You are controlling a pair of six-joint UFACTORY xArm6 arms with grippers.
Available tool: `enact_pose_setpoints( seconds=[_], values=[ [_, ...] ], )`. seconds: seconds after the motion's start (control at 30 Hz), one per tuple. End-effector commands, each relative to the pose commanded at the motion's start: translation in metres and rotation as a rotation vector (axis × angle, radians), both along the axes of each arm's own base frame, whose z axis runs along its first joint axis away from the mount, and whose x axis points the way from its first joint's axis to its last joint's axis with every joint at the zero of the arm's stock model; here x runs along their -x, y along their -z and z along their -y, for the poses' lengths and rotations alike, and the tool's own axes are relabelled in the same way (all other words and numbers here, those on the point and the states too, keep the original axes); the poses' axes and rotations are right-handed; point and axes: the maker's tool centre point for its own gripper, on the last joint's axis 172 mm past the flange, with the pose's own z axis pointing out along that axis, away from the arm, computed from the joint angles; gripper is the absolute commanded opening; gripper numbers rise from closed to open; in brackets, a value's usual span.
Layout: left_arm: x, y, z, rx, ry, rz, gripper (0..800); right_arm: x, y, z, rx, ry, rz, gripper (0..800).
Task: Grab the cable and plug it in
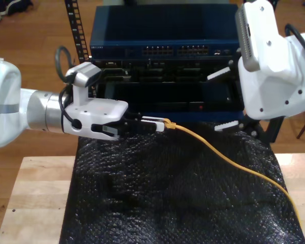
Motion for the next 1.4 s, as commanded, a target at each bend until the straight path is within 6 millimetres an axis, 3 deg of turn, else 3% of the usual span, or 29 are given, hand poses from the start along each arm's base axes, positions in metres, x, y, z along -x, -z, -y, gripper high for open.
enact_pose_setpoints(
  seconds=[0.1, 0.5, 0.7, 0.9, 1.1, 1.4],
  values=[
    [0.005, -0.001, 0.001, 0.035, 0.024, -0.027, 7, 0.007, 0.011, -0.011, 0.003, -0.027, -0.009, 796],
    [0.015, -0.015, 0.003, 0.156, 0.079, -0.096, 8, 0.008, 0.016, -0.051, -0.013, -0.056, 0.119, 796],
    [0.028, -0.026, 0.0, 0.205, 0.131, -0.147, 8, 0.011, 0.012, -0.05, -0.018, -0.058, 0.137, 774],
    [0.022, -0.028, -0.013, 0.253, 0.106, -0.169, 20, 0.012, 0.01, -0.049, -0.018, -0.064, 0.147, 729],
    [0.029, -0.038, -0.015, 0.312, 0.127, -0.188, 18, 0.015, 0.009, -0.049, -0.021, -0.063, 0.155, 664],
    [0.034, -0.04, -0.016, 0.324, 0.148, -0.224, 18, 0.01, 0.002, -0.056, -0.029, -0.069, 0.23, 639]
  ],
)
